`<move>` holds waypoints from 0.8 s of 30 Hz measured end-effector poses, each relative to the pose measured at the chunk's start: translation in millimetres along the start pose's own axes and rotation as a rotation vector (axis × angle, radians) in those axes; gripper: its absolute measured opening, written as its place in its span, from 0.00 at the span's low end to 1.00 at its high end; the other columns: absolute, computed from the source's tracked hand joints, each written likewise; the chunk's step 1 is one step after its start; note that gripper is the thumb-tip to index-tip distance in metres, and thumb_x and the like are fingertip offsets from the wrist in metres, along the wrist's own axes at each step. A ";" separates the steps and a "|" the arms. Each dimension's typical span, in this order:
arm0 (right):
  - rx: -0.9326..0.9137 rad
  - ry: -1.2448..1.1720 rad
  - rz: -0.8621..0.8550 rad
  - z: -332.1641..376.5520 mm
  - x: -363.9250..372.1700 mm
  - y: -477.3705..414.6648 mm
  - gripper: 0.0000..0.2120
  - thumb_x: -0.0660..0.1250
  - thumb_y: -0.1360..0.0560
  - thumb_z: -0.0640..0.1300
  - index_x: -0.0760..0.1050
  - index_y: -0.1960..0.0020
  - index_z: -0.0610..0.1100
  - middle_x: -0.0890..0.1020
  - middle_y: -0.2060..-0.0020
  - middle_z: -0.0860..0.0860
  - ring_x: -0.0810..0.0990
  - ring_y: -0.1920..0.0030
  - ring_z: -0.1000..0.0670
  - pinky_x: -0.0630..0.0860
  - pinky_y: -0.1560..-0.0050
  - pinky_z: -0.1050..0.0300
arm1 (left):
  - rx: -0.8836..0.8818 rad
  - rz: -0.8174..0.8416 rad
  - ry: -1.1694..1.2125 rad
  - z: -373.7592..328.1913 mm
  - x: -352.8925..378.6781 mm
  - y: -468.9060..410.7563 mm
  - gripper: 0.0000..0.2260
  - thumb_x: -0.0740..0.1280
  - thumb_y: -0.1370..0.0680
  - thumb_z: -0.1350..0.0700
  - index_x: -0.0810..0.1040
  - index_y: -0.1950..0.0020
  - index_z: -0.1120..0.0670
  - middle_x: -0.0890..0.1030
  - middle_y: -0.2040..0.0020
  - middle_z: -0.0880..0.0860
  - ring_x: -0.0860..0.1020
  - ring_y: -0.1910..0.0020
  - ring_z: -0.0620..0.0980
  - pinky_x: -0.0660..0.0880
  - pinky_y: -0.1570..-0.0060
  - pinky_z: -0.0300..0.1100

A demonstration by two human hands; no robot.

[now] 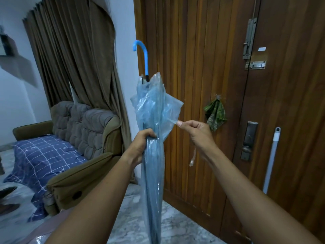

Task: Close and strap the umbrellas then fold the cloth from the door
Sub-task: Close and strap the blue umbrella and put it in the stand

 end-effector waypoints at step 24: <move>0.158 -0.082 0.082 2.5 42.4 1.1 0.03 0.70 0.22 0.40 0.78 0.51 0.40 0.84 0.65 0.44 0.81 0.75 0.53 0.80 0.72 0.65 | 0.164 -0.016 0.036 27.5 11.3 -3.4 0.19 0.60 0.18 0.50 0.79 0.36 0.61 0.83 0.51 0.60 0.84 0.58 0.54 0.80 0.58 0.46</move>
Point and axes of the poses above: each hand's wrist, its own y-axis away from the middle knuckle, its own x-axis out of the palm, z = x × y, the point moved 3 cm from there along -y, towards the middle knuckle
